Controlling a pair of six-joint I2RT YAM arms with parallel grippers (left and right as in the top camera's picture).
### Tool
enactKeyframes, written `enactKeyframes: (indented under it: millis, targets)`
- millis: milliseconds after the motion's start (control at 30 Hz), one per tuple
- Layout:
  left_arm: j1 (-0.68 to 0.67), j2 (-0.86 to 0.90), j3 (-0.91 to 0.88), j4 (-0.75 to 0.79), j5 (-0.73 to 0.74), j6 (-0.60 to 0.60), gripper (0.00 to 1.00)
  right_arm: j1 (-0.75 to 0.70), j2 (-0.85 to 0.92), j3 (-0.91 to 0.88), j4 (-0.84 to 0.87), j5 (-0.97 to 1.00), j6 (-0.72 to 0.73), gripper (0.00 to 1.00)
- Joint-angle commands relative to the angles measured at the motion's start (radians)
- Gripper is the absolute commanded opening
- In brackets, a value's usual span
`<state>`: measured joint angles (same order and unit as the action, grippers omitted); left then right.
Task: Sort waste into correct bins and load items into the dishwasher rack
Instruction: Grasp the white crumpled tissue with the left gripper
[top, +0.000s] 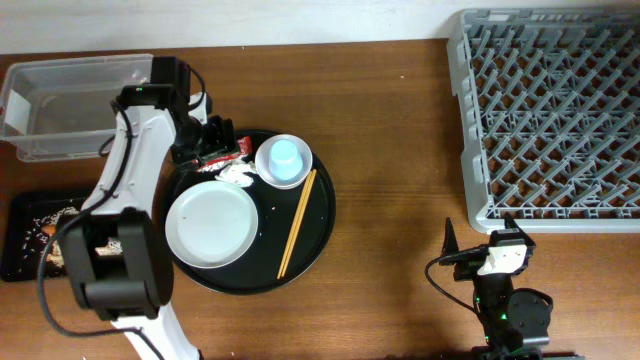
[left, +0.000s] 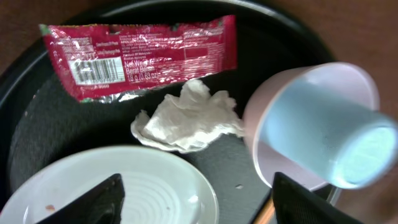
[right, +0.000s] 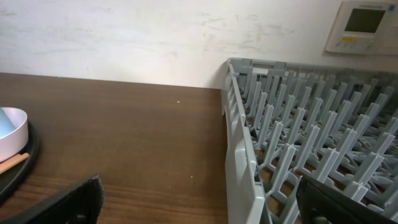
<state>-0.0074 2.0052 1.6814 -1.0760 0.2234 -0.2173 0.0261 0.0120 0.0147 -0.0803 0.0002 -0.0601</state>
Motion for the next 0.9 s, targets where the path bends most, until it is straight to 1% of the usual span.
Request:
enactKeyframes:
  millis: [0, 33, 67, 133, 167, 267, 300, 367, 733, 867]
  targets:
    - [-0.005, 0.044, 0.011, 0.006, -0.011, 0.176, 0.73, 0.006, -0.008, -0.009, -0.002, 0.009, -0.002, 0.98]
    - [-0.006, 0.048, 0.011, 0.011, -0.011, 0.226, 0.74, 0.006, -0.008, -0.009, -0.002, 0.009, -0.003, 0.98]
    - [-0.006, 0.048, 0.011, 0.015, -0.011, 0.251, 0.79, 0.006, -0.008, -0.009, -0.002, 0.009, -0.002, 0.98]
    - [-0.006, 0.049, 0.007, 0.026, -0.011, 0.291, 0.85, 0.006, -0.008, -0.009, -0.002, 0.009, -0.002, 0.98]
    - [-0.006, 0.051, 0.005, 0.033, -0.011, 0.319, 0.87, 0.006, -0.008, -0.009, -0.002, 0.009, -0.003, 0.98]
    - [-0.006, 0.059, 0.005, 0.043, -0.01, 0.341, 0.86, 0.006, -0.008, -0.009, -0.002, 0.009, -0.002, 0.98]
    - [-0.006, 0.065, 0.005, 0.046, -0.011, 0.351, 0.85, 0.006, -0.008, -0.009, -0.002, 0.009, -0.002, 0.98]
    - [-0.008, 0.079, 0.005, 0.053, -0.012, 0.367, 0.78, 0.006, -0.008, -0.009, -0.002, 0.009, -0.002, 0.98]
    - [-0.032, 0.188, 0.005, 0.062, -0.011, 0.392, 0.76, 0.006, -0.008, -0.009, -0.002, 0.009, -0.002, 0.98]
    - [-0.032, 0.188, 0.005, 0.082, -0.012, 0.392, 0.6, 0.006, -0.008, -0.009, -0.002, 0.009, -0.003, 0.98]
